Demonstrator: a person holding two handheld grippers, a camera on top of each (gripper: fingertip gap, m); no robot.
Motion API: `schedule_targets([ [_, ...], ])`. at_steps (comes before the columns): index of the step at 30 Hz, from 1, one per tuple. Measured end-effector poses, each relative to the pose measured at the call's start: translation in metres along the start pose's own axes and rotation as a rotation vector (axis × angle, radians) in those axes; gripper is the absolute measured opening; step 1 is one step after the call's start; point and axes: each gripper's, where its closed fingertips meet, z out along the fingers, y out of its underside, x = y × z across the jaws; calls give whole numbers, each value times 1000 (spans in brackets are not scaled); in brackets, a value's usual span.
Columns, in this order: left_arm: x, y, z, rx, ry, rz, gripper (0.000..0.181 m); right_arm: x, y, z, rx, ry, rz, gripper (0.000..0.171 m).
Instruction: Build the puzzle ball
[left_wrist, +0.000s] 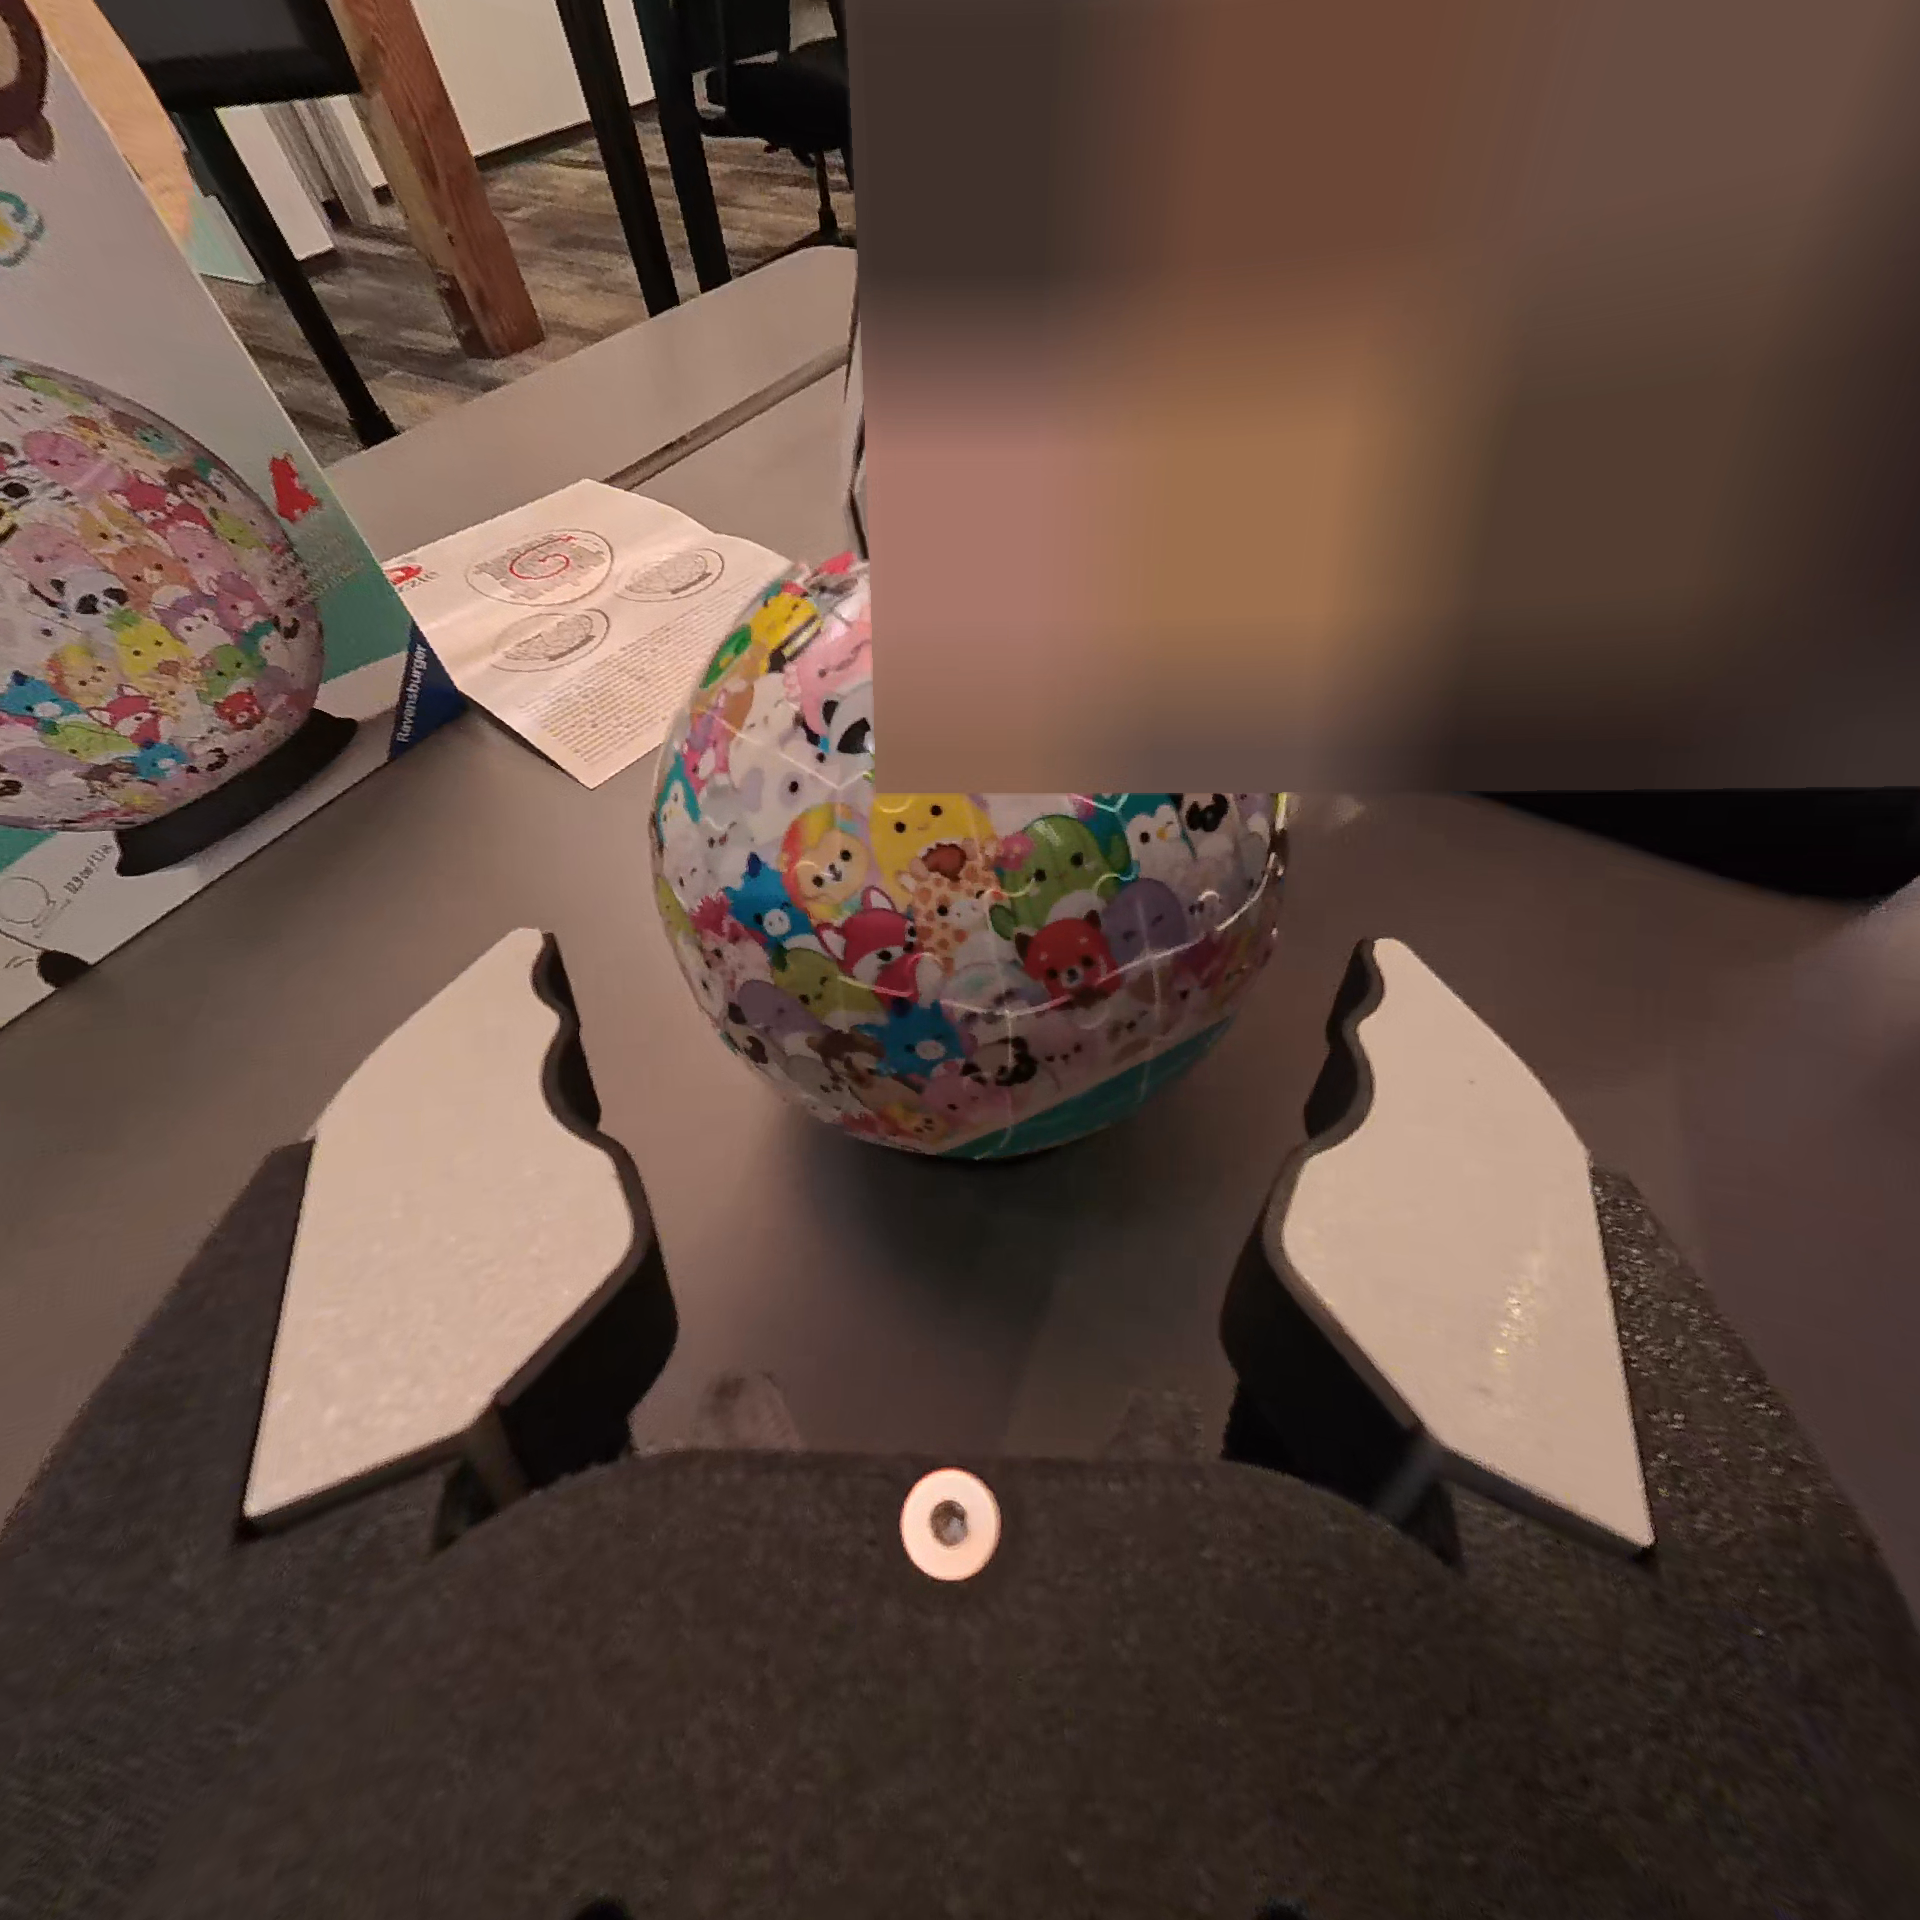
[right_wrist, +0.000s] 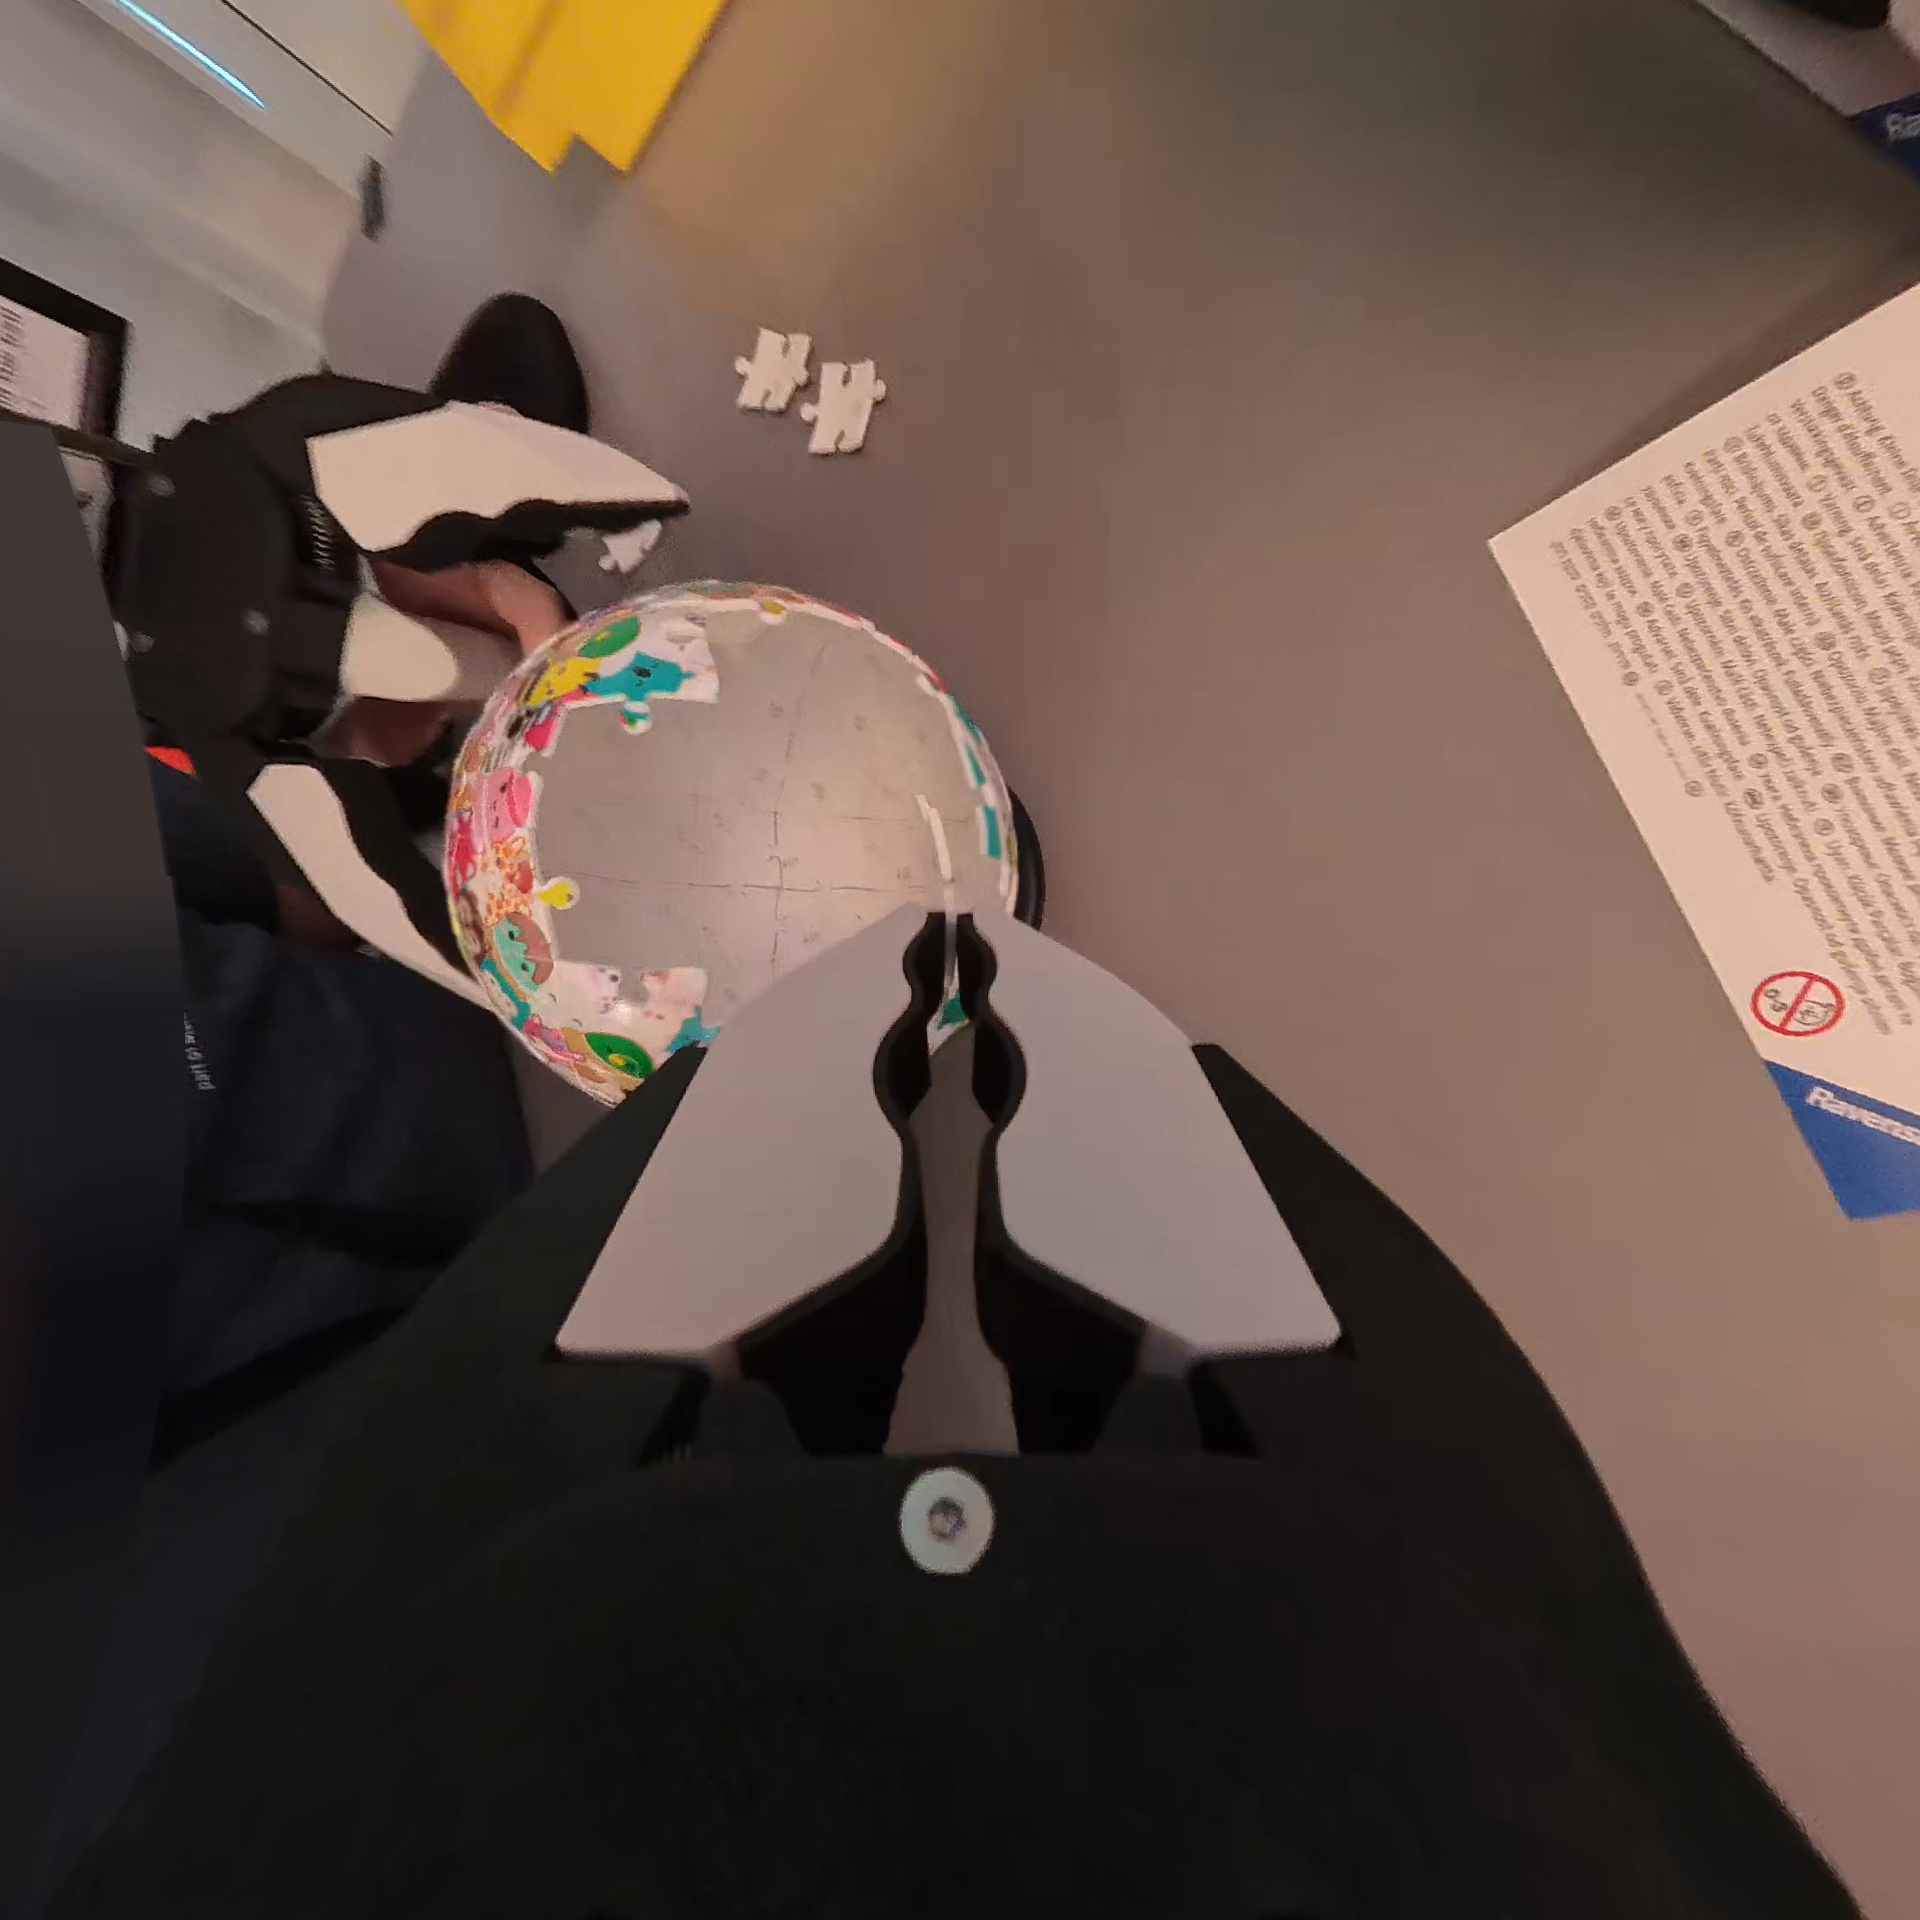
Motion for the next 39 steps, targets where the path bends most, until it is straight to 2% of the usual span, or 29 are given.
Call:
schedule_targets([
  [5,-10,-11,-16,-14,-10,-30,129,0,-1,-5,-16,49,-25,3],
  [10,-25,-3,-32,-138,-26,-16,125,1,-6,-10,37,25,-21,3],
  [14,-53,10,-59,-384,-91,147,119,1,-6,-18,62,23,-27,3],
  [18,-84,21,-94,-720,-190,411,125,0,-5,-29,92,21,-21,3],
  [21,-89,21,-115,-852,-214,523,126,1,-2,-36,107,28,-4,3],
  [28,-98,7,-149,-945,-348,749,135,-2,9,-55,156,64,56,3],
  [39,-106,-12,-175,-948,-518,898,130,-9,28,-63,140,111,101,3],
])
